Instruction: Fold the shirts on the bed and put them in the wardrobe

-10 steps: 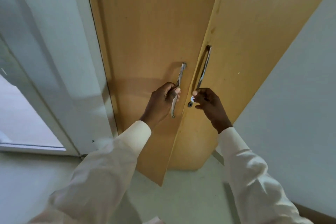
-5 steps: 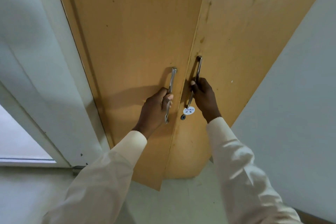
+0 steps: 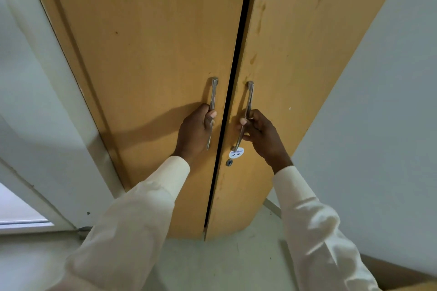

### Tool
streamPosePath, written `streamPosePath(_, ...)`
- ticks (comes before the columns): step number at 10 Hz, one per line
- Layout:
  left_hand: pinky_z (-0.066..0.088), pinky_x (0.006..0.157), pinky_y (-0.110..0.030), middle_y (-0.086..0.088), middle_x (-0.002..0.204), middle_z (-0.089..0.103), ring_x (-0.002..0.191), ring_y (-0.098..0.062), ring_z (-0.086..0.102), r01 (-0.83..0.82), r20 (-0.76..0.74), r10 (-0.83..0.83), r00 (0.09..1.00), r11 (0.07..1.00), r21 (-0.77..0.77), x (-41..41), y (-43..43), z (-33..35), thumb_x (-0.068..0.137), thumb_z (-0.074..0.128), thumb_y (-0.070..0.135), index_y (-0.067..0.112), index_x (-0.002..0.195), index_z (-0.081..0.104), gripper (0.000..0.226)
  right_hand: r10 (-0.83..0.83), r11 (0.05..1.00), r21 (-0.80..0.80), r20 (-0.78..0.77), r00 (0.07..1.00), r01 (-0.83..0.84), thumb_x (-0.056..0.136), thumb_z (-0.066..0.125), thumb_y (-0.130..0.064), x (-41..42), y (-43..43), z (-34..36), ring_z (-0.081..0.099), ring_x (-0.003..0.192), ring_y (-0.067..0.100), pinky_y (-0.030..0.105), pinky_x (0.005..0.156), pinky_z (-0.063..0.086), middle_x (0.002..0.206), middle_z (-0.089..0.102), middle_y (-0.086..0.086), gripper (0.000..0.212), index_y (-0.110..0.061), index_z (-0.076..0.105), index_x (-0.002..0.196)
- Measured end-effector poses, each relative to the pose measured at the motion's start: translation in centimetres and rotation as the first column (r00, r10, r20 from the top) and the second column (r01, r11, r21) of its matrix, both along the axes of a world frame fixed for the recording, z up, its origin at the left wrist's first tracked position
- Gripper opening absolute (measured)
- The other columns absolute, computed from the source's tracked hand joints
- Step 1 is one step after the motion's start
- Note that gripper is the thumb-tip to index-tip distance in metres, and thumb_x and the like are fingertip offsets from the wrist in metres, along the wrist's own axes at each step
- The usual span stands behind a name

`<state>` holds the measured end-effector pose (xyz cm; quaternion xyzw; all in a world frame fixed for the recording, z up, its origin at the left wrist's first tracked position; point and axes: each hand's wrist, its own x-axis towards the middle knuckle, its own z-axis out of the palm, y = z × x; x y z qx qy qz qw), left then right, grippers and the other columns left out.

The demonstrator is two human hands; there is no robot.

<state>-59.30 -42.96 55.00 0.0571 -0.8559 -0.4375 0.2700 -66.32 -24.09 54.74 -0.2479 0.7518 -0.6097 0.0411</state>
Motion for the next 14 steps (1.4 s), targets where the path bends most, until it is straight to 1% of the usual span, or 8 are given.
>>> streamPosePath(3, 0.047, 0.071, -0.033, 0.006, 0.085, 0.062, 0.084, -0.025, 0.060, -0.076, 0.063, 0.078, 0.995, 0.996, -0.046, -3.9, -0.8, 0.4, 0.103, 0.041, 0.039, 0.023, 0.090, 0.051, 0.023, -0.051, 0.998, 0.041, 0.014, 0.999, 0.051, 0.091, 0.058, -0.043, -2.8, -3.0, 0.1, 0.064, 0.086, 0.022, 0.061, 0.086, 0.055, 0.087, 0.068, -0.004, 0.012, -0.032, 0.061, 0.094)
streamPosePath(5, 0.035, 0.073, -0.027, 0.001, 0.098, 0.065, 0.089, -0.021, 0.058, -0.139, 0.063, 0.145, 0.987, 0.986, -0.090, -4.8, -0.5, 0.1, 0.105, 0.040, 0.037, 0.027, 0.093, 0.048, 0.017, -0.078, 0.993, 0.089, 0.016, 0.997, 0.076, 0.092, 0.057, -0.039, -3.6, -3.7, 0.6, 0.066, 0.092, 0.037, 0.061, 0.084, 0.056, 0.086, 0.070, -0.002, 0.006, -0.035, 0.061, 0.093)
streamPosePath(6, 0.036, 0.074, -0.028, 0.003, 0.097, 0.064, 0.091, -0.022, 0.059, -0.145, 0.056, 0.151, 0.987, 0.984, -0.101, -4.9, -0.4, 0.0, 0.105, 0.039, 0.037, 0.023, 0.099, 0.052, 0.020, -0.105, 0.987, 0.123, -0.018, 0.994, 0.107, 0.096, 0.055, -0.034, -3.8, -4.2, 1.1, 0.068, 0.094, 0.034, 0.057, 0.087, 0.056, 0.091, 0.072, 0.004, 0.006, -0.038, 0.060, 0.094)
streamPosePath(8, 0.039, 0.075, -0.028, 0.007, 0.094, 0.060, 0.087, -0.017, 0.056, -0.140, 0.058, 0.149, 0.987, 0.981, -0.130, -4.8, -0.6, 0.0, 0.106, 0.037, 0.040, 0.022, 0.104, 0.053, 0.025, -0.109, 0.978, 0.179, -0.016, 0.994, 0.110, 0.099, 0.054, -0.032, -4.0, -4.4, 1.1, 0.069, 0.095, 0.031, 0.054, 0.088, 0.057, 0.093, 0.072, 0.003, 0.013, -0.025, 0.061, 0.107)
streamPosePath(10, 0.041, 0.072, -0.031, 0.003, 0.088, 0.062, 0.083, -0.025, 0.057, -0.134, 0.110, 0.160, 0.981, 0.968, -0.211, -4.2, -0.8, 0.8, 0.104, 0.034, 0.048, 0.027, 0.093, 0.050, 0.028, -0.145, 0.941, 0.304, -0.040, 0.989, 0.150, 0.100, 0.054, -0.034, -3.1, -4.2, 1.4, 0.068, 0.094, 0.029, 0.051, 0.085, 0.058, 0.104, 0.070, 0.003, 0.024, -0.022, 0.061, 0.120)
streamPosePath(11, 0.040, 0.073, -0.032, 0.001, 0.091, 0.062, 0.083, -0.025, 0.056, -0.127, 0.179, 0.180, 0.967, 0.954, -0.271, -3.6, -1.0, 1.7, 0.105, 0.029, 0.050, 0.021, 0.100, 0.058, 0.041, -0.133, 0.924, 0.359, -0.031, 0.991, 0.135, 0.097, 0.061, -0.027, -2.4, -3.2, 1.3, 0.067, 0.093, 0.024, 0.043, 0.082, 0.059, 0.105, 0.069, -0.001, 0.017, -0.024, 0.059, 0.113)
streamPosePath(12, 0.050, 0.081, -0.037, -0.007, 0.093, 0.066, 0.087, -0.032, 0.063, -0.043, 0.372, 0.151, 0.916, 0.958, -0.284, -3.4, -1.2, 2.6, 0.103, 0.024, 0.056, 0.012, 0.104, 0.063, 0.059, -0.168, 0.912, 0.380, 0.008, 0.986, 0.153, 0.094, 0.064, -0.026, -1.2, -2.0, 1.1, 0.065, 0.087, 0.022, 0.033, 0.072, 0.055, 0.112, 0.070, 0.000, 0.026, -0.020, 0.056, 0.119)
streamPosePath(14, 0.054, 0.075, -0.036, -0.010, 0.079, 0.067, 0.069, -0.026, 0.065, 0.136, 0.530, 0.054, 0.846, 0.940, -0.313, -1.7, -0.2, 5.5, 0.100, 0.030, 0.061, 0.009, 0.091, 0.061, 0.061, -0.312, 0.902, 0.320, 0.017, 0.950, 0.291, 0.093, 0.068, -0.036, 3.4, -0.6, 3.7, 0.063, 0.084, 0.014, 0.028, 0.072, 0.051, 0.112, 0.071, -0.001, 0.039, -0.021, 0.055, 0.126)
